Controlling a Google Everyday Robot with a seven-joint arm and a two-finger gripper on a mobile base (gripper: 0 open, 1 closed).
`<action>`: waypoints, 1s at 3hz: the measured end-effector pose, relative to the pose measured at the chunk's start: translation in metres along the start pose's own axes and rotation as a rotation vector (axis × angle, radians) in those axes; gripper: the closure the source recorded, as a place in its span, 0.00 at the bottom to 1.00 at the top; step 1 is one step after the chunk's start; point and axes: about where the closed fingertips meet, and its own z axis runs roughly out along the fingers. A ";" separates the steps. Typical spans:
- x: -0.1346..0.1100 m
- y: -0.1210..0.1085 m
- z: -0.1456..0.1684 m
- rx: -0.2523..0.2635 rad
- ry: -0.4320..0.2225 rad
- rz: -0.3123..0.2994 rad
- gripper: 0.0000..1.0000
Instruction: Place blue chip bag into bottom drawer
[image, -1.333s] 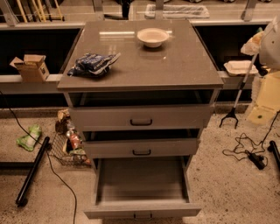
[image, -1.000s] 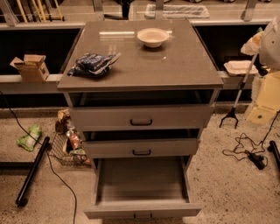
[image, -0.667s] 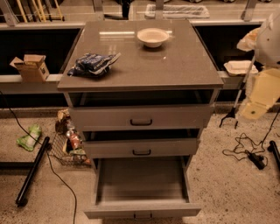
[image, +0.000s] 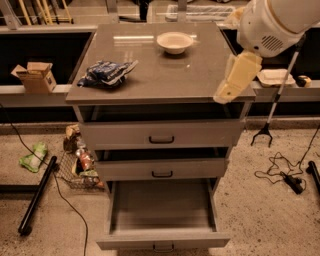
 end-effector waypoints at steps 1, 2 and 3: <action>-0.038 -0.028 0.024 0.019 -0.127 0.004 0.00; -0.079 -0.038 0.059 -0.054 -0.256 0.040 0.00; -0.079 -0.038 0.059 -0.054 -0.256 0.040 0.00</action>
Offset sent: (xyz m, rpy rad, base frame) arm 0.0897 0.1341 -0.0028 0.3873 0.0737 0.1596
